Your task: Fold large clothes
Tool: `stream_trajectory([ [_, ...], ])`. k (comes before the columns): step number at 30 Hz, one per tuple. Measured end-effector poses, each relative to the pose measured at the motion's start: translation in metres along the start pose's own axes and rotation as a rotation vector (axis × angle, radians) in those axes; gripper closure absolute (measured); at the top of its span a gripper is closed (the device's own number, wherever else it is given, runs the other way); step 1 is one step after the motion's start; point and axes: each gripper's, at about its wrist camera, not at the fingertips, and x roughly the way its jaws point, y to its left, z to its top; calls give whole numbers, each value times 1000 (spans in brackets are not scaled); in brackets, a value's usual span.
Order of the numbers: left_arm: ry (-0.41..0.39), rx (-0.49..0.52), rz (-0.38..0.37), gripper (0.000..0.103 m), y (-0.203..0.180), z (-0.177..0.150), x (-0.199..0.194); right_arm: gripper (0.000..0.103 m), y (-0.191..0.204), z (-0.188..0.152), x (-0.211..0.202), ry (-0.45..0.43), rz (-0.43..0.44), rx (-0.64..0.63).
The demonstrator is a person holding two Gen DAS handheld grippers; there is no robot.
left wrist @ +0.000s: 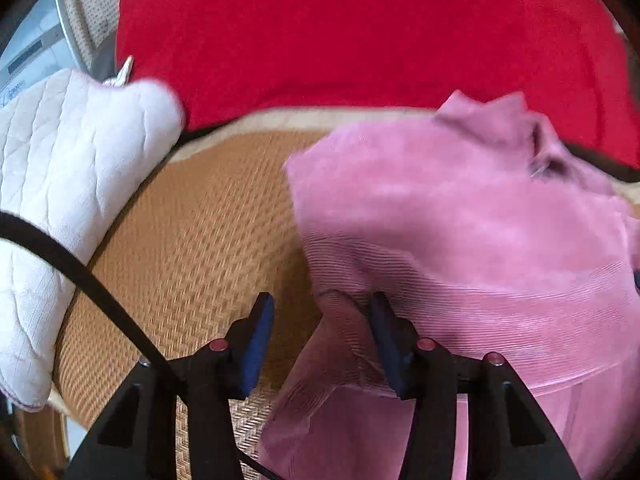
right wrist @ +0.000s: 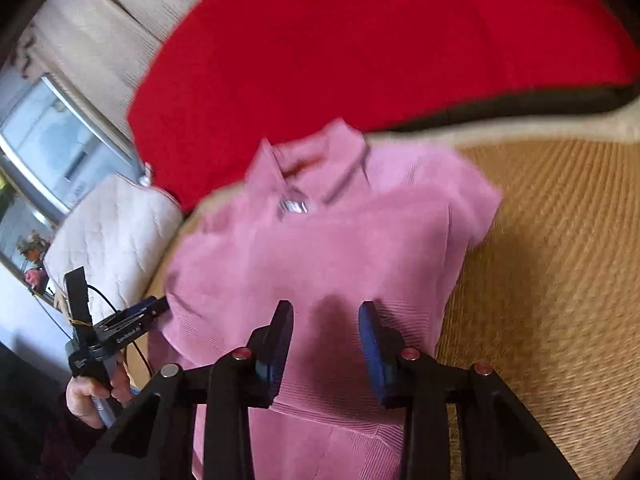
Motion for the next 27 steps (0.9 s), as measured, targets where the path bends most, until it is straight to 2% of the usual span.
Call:
stream_trajectory([
  [2, 16, -21, -6, 52, 5, -1, 3, 66, -4, -4, 19, 75, 23, 25],
  [5, -12, -14, -3, 53, 6, 3, -10, 65, 2, 2, 13, 61, 8, 10],
  [10, -156, -29, -55, 50, 2, 22, -42, 64, 7, 11, -14, -82, 52, 7],
  [11, -157, -12, -50, 49, -5, 26, -38, 56, 3, 13, -15, -98, 57, 32],
  [12, -140, 11, -36, 49, -7, 29, -34, 39, 2, 15, -14, -97, 58, 48],
  [13, -113, 25, -22, 49, -9, 29, -22, 37, -1, 18, -10, -91, 58, 69],
  [15, 4, 39, -5, 48, -11, 24, 11, 37, -7, 18, 2, -60, 36, 84],
  [16, 30, 28, -22, 48, -6, 21, 20, 38, -8, 17, 7, -48, 12, 72],
  [19, 2, -14, -73, 48, 5, 17, 4, 39, -7, 15, 9, -44, 3, 43],
  [22, -30, -13, -89, 48, 20, 9, -20, 38, -6, 9, -12, -71, 45, 43],
  [27, -48, 37, -118, 42, 47, -35, -63, 38, 5, -9, -42, -62, 55, -33],
])
